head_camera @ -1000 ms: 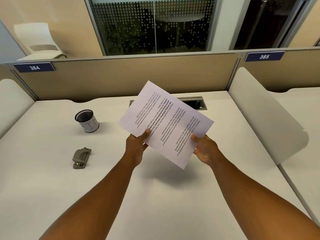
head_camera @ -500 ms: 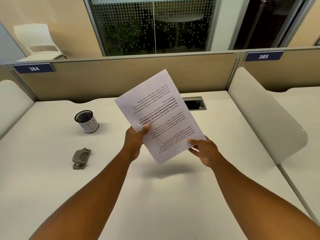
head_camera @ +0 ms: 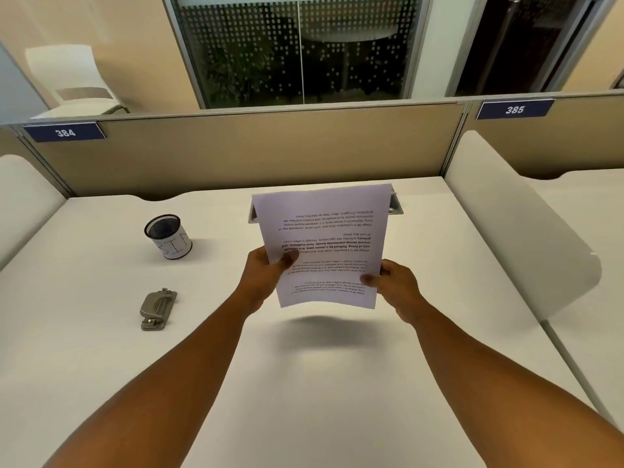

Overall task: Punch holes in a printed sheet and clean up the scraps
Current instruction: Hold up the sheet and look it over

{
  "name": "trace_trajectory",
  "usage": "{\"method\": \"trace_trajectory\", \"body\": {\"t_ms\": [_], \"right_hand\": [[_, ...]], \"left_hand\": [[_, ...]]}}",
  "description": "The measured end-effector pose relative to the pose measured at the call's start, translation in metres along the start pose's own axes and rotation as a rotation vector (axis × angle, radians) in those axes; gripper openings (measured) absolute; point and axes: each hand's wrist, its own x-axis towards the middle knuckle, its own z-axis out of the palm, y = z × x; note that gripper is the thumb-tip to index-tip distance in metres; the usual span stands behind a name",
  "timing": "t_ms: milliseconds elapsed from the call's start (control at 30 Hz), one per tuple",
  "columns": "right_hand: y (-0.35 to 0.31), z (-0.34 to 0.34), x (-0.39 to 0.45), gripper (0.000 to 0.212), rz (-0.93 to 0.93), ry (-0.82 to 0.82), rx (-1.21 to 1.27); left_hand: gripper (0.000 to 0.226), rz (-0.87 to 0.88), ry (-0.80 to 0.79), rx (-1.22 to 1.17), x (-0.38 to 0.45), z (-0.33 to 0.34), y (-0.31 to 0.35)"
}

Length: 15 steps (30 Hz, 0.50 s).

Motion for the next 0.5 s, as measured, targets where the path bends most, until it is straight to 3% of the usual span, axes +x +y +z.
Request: {"method": "trace_trajectory", "body": {"t_ms": [267,500], "right_hand": [[0.008,0.004,-0.002,0.037,-0.034,0.003,-0.166],[0.003,0.005,-0.003,0.029,-0.088,0.027,-0.192]], "left_hand": [[0.024,-0.034,-0.039,0.100,-0.009,-0.001,-0.018],[0.014,-0.044,-0.031,0.087,-0.009,-0.002,-0.020]]}}
